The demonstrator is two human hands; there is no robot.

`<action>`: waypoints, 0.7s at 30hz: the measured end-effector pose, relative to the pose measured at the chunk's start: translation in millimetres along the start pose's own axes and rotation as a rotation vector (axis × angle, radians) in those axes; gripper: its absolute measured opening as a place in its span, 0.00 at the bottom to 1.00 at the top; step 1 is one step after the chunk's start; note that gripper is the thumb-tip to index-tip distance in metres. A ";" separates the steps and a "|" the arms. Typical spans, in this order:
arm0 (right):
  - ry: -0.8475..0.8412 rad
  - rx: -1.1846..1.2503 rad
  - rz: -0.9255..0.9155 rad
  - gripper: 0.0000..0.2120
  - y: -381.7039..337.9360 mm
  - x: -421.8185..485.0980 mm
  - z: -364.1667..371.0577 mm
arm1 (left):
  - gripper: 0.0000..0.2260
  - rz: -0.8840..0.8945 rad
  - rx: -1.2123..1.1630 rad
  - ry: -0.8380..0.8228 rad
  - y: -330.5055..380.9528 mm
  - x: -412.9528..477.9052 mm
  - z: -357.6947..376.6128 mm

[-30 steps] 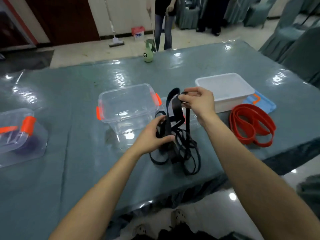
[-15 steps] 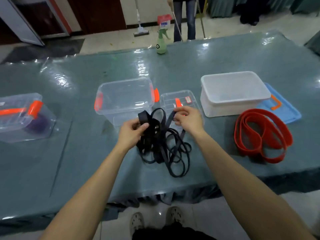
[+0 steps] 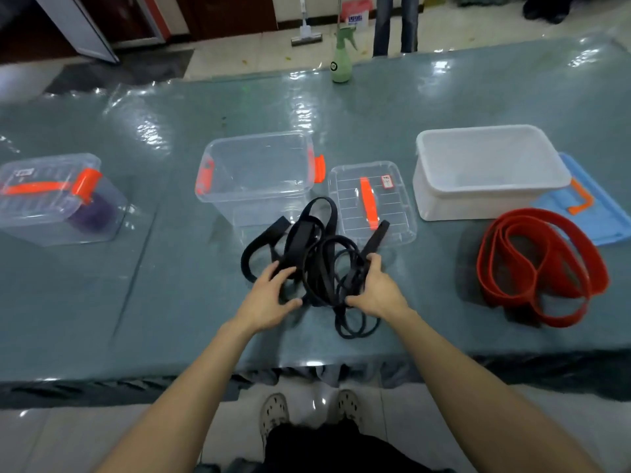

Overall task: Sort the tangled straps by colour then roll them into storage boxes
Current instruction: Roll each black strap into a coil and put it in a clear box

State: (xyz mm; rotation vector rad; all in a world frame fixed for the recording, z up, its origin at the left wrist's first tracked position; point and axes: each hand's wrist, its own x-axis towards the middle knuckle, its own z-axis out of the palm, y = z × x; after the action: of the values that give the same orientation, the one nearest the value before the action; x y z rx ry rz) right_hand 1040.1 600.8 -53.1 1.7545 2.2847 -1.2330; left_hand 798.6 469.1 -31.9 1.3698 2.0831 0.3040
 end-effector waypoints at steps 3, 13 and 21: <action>0.034 0.109 0.028 0.40 15.0 -1.7 -4.0 | 0.40 0.037 0.035 -0.043 5.9 6.2 8.3; 0.215 0.087 0.004 0.30 28.7 2.2 -50.8 | 0.44 -0.018 0.104 0.142 7.8 15.0 27.6; 0.112 -0.425 -0.113 0.57 28.0 -9.9 29.0 | 0.41 0.105 0.180 0.133 -2.8 13.9 29.7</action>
State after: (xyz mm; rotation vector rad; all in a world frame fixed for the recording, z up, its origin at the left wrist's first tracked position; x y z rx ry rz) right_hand 1054.1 577.8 -84.6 1.5919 2.4978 -0.6019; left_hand 810.8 476.1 -61.5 1.6079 2.1952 0.2624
